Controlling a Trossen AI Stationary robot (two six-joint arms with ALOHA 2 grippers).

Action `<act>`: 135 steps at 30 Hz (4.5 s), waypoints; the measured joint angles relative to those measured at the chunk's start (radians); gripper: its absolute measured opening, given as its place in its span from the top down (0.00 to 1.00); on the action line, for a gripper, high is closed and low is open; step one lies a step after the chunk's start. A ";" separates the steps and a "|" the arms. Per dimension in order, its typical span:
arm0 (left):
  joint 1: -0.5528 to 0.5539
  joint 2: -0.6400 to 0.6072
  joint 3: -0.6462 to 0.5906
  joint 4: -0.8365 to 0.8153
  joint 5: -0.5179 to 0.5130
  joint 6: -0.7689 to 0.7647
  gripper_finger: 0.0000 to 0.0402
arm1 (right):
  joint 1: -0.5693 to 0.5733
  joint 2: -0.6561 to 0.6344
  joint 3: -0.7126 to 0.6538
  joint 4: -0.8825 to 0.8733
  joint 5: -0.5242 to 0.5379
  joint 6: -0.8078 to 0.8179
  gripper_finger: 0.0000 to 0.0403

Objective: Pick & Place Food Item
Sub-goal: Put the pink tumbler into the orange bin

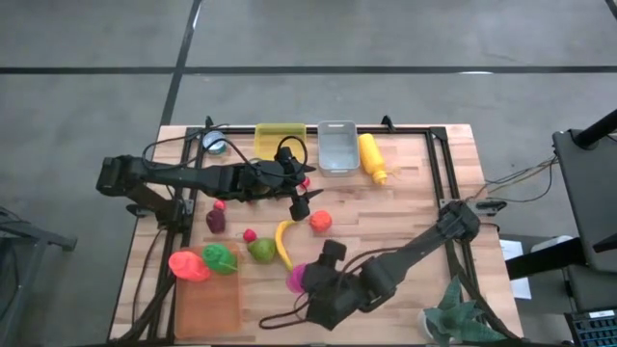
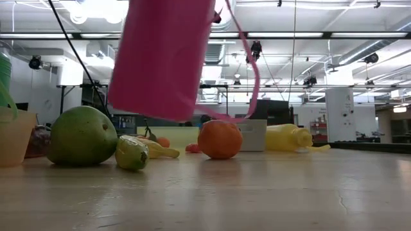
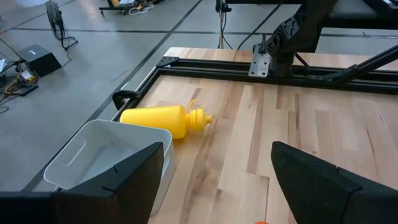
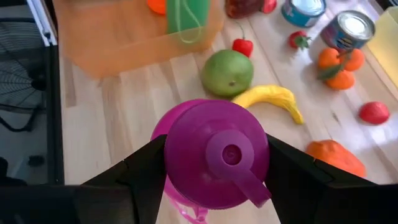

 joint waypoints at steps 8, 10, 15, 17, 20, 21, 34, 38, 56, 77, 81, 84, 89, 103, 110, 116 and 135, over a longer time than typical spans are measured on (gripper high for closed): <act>0.000 0.000 0.000 0.000 0.000 0.000 0.24 | 0.000 0.142 0.231 -0.076 -0.030 -0.001 0.44; 0.000 0.000 0.000 0.000 0.000 0.000 0.24 | 0.000 0.152 0.231 -0.054 -0.044 -0.008 0.44; 0.000 0.000 0.000 -0.001 0.000 -0.001 0.24 | -0.007 0.160 0.223 -0.022 -0.071 0.004 0.44; 0.000 0.000 0.000 -0.005 0.001 -0.001 0.24 | -0.010 0.171 0.223 0.006 -0.080 0.004 0.44; 0.000 0.000 0.000 -0.020 0.002 -0.001 0.24 | -0.010 0.188 0.223 0.005 -0.102 0.007 0.44; 0.000 0.000 0.000 -0.028 0.001 -0.001 0.24 | -0.010 0.192 0.223 0.005 -0.106 0.016 0.44; 0.000 0.000 0.000 -0.046 0.002 -0.004 0.24 | -0.010 0.197 0.222 -0.051 -0.126 0.062 0.44; 0.000 0.000 0.000 -0.047 0.002 -0.003 0.24 | -0.010 0.197 0.216 -0.054 -0.127 0.065 0.44; 0.000 0.000 0.000 -0.050 0.002 -0.001 0.24 | -0.010 0.195 0.177 -0.020 -0.156 0.007 0.44; 0.000 0.000 0.000 -0.050 0.002 -0.001 0.24 | -0.010 0.196 0.179 0.004 -0.176 0.000 0.44; 0.000 0.000 0.000 -0.050 0.002 -0.001 0.24 | -0.011 0.191 0.179 0.007 -0.181 0.014 0.44; 0.000 0.000 0.000 -0.050 0.002 -0.001 0.24 | -0.013 0.190 0.179 0.007 -0.181 0.027 0.44; 0.000 0.000 0.000 -0.050 0.002 -0.001 0.24 | -0.013 0.189 0.179 0.008 -0.181 0.027 0.44; 0.000 0.000 0.000 -0.050 0.002 -0.004 0.24 | -0.018 0.187 0.178 0.007 -0.171 0.018 0.42; 0.000 0.000 0.000 -0.050 0.002 -0.004 0.24 | -0.018 0.187 0.178 0.012 -0.149 0.015 0.23; 0.000 0.000 0.000 -0.050 0.002 -0.003 0.24 | -0.018 0.187 0.178 0.028 -0.149 0.018 0.13; 0.000 0.000 0.000 -0.050 0.002 0.000 0.24 | -0.014 0.182 0.178 0.030 -0.148 0.024 0.10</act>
